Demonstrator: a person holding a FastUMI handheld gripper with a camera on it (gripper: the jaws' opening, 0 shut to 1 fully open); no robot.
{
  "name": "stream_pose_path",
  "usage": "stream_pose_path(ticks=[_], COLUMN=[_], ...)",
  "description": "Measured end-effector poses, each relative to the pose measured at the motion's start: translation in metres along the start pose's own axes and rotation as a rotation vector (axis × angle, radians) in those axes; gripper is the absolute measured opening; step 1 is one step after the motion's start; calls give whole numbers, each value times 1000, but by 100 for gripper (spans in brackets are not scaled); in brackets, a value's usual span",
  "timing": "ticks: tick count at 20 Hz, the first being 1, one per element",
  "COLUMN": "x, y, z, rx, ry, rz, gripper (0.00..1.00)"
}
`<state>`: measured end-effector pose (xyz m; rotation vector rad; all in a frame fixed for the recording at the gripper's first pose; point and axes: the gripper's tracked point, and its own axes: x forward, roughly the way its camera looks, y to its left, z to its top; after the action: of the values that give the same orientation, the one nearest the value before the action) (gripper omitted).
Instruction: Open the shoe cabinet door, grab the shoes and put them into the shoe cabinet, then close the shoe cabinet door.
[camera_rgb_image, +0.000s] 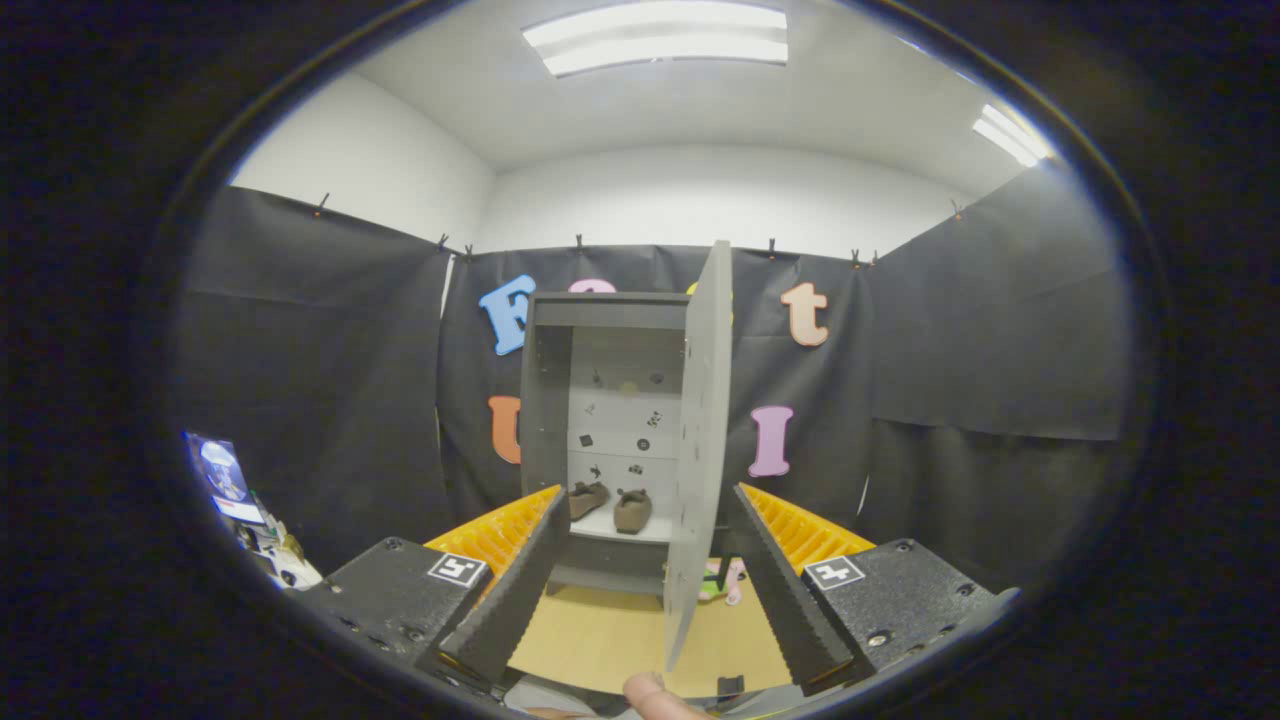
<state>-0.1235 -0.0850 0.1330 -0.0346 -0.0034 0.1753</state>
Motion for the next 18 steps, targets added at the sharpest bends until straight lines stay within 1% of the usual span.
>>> stream_pose_path(ticks=[4, 7, 9, 13, 16, 18], x=[-16, -13, -5, 32, 67, 89], y=[-63, -117, -149, -202, -252, -261], z=[-19, -35, -42, -59, -56, -58], rx=[-22, -25, -14, -7, -34, -53], ry=[-9, -3, -6, 5, -33, -54], rz=[-56, -108, -128, -141, -236, -244], gripper=[100, 100, 100, 100, 100, 100])
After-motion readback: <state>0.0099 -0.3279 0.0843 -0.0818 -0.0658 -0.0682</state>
